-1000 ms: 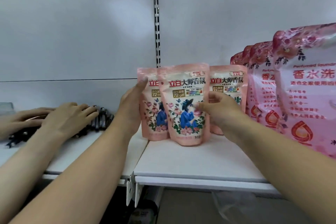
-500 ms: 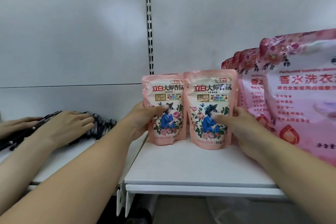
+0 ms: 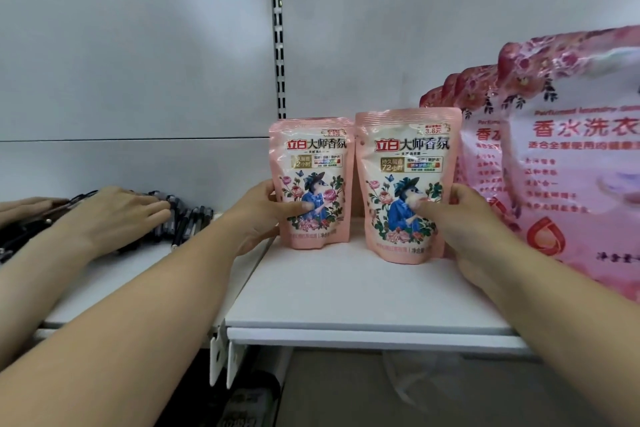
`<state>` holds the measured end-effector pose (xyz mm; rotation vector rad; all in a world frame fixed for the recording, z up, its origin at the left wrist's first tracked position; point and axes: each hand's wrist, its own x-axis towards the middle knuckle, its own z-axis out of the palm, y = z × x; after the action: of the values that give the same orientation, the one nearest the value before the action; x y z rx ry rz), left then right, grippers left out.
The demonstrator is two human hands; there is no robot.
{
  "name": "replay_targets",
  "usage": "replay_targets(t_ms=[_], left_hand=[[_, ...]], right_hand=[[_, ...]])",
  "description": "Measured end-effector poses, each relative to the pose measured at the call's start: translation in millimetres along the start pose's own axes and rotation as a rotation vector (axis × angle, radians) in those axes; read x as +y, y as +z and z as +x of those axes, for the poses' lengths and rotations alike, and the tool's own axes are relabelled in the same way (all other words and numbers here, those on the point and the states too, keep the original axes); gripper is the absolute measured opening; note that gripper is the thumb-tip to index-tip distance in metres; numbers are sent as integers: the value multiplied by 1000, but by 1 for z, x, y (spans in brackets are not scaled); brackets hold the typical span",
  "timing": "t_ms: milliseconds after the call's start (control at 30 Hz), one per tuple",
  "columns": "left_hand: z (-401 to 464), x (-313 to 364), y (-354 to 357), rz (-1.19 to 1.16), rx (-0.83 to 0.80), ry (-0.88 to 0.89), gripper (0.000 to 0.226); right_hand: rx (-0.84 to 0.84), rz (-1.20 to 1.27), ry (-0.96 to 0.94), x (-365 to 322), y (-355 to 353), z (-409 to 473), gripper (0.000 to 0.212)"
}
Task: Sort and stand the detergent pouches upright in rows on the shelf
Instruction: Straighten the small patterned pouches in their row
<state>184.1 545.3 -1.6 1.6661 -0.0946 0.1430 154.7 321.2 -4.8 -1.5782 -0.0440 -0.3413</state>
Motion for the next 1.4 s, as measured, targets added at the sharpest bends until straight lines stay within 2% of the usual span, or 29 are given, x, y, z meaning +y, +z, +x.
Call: replay_targets(t_ms=[167, 267, 500, 567, 633, 667, 733, 800, 867, 900, 1000, 1067, 1133, 1200, 1300, 1400], left_hand=[[-3, -3, -3, 86, -57, -27, 38], [-5, -2, -5, 94, -60, -33, 33], [-5, -5, -6, 121, -27, -35, 39], [-8, -2, -8, 120, -19, -67, 48], [-16, 4, -11, 110, 15, -110, 68], [-24, 6, -12, 140, 51, -112, 79], [-46, 7, -13, 239, 99, -47, 86], [-73, 7, -7, 301, -4, 39, 80], [-91, 6, 2, 354, -152, 73, 64], [-93, 5, 6, 384, -173, 85, 53], [-86, 2, 11, 360, -111, 94, 18], [-82, -2, 10, 310, -56, 82, 19], [-81, -7, 4, 256, -8, 68, 21], [-78, -11, 0, 199, 56, 67, 20], [-74, -10, -2, 109, 88, 66, 21], [-74, -8, 0, 36, 88, 57, 21]], right_hand=[[-4, -12, -12, 1, -1, 0, 20], [-13, -6, -4, 2, -1, -1, 14], [-49, 29, 25, 1, 0, -4, 14], [-73, 25, 32, -1, 2, -6, 13], [-106, 20, 40, -4, 2, -9, 12], [-137, 9, 47, -5, 3, -11, 12], [-230, -12, 53, -7, 4, -16, 12], [-329, -31, 49, -11, 8, -22, 11], [-400, -60, 40, -14, 16, -26, 13], [-422, -74, 41, -14, 20, -27, 15], [-460, -91, 58, -15, 34, -29, 17], [-500, -114, 85, -15, 40, -30, 24], [-550, -212, 110, -14, 39, -30, 31], [-524, -359, 84, -11, 32, -29, 30], [-341, -615, -31, -13, 12, -24, 24], [-203, -938, -134, -15, -1, -18, 36]])
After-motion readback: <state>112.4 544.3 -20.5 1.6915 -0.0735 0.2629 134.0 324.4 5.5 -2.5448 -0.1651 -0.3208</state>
